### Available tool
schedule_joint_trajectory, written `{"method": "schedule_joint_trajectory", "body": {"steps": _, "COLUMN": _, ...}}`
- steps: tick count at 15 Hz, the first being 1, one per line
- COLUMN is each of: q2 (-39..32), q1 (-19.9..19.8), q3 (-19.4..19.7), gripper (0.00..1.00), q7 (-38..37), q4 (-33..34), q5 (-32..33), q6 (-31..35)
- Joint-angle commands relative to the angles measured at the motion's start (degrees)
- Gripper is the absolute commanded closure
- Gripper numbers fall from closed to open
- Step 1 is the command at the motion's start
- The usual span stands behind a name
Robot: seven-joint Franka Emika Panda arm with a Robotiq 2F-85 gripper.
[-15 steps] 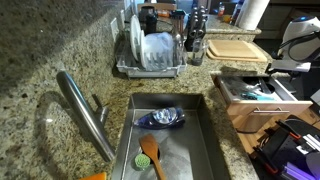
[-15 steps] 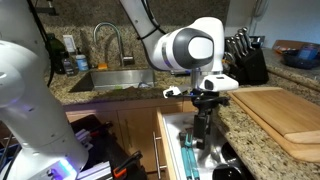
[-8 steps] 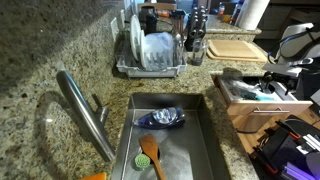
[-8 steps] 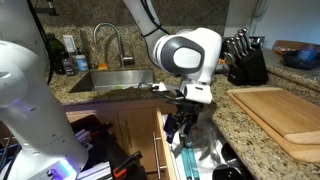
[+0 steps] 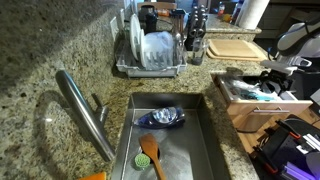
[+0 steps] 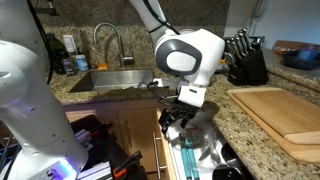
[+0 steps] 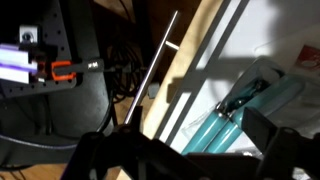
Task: Remove the blue can opener from the drawer
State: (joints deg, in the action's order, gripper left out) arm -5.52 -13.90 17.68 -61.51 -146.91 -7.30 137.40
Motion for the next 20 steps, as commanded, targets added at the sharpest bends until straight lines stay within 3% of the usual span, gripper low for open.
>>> {"method": "schedule_joint_trajectory", "body": {"steps": 1, "q2": 0.63, "q1": -0.95, "q3": -1.85, "gripper": 0.0, "q7": 4.96, "q4": 0.27, "q5": -15.16, "q6": -1.22}}
{"method": "schedule_joint_trajectory", "body": {"steps": 2, "q2": 0.54, "q1": -0.85, "q3": -2.24, "gripper": 0.0, "q7": 6.01, "q4": -0.16, "q5": -19.76, "q6": 1.39}}
{"method": "schedule_joint_trajectory", "body": {"steps": 3, "q2": 0.04, "q1": -0.16, "q3": -1.46, "gripper": 0.0, "q7": 3.43, "q4": 0.19, "q5": -13.82, "q6": -0.13}}
{"method": "schedule_joint_trajectory", "body": {"steps": 5, "q2": 0.06, "q1": -0.18, "q3": -1.76, "gripper": 0.0, "q7": 4.4, "q4": 0.23, "q5": -17.65, "q6": 0.38}}
{"method": "schedule_joint_trajectory", "body": {"steps": 6, "q2": -0.85, "q1": 0.23, "q3": -1.9, "gripper": 0.0, "q7": 3.59, "q4": 0.14, "q5": -17.51, "q6": 4.58}}
{"method": "schedule_joint_trajectory", "body": {"steps": 10, "q2": -8.38, "q1": -0.06, "q3": -4.78, "gripper": 0.0, "q7": 7.43, "q4": 5.66, "q5": -32.86, "q6": 20.51}}
{"method": "schedule_joint_trajectory", "body": {"steps": 11, "q2": -3.01, "q1": 0.28, "q3": -3.29, "gripper": 0.0, "q7": 5.89, "q4": 1.82, "q5": -27.71, "q6": 16.15}}
{"method": "schedule_joint_trajectory", "body": {"steps": 15, "q2": -4.13, "q1": 0.45, "q3": -3.47, "gripper": 0.0, "q7": 5.87, "q4": 2.47, "q5": -28.15, "q6": 16.99}}
{"method": "schedule_joint_trajectory", "body": {"steps": 18, "q2": -7.76, "q1": 1.32, "q3": -2.5, "gripper": 0.0, "q7": 2.45, "q4": 2.59, "q5": -25.74, "q6": 25.26}}
{"method": "schedule_joint_trajectory", "body": {"steps": 19, "q2": -5.14, "q1": 0.61, "q3": -3.27, "gripper": 0.0, "q7": 3.83, "q4": 2.47, "q5": -26.77, "q6": 21.1}}
{"method": "schedule_joint_trajectory", "body": {"steps": 20, "q2": -5.96, "q1": 0.63, "q3": -3.15, "gripper": 0.0, "q7": 3.24, "q4": 2.43, "q5": -26.32, "q6": 22.78}}
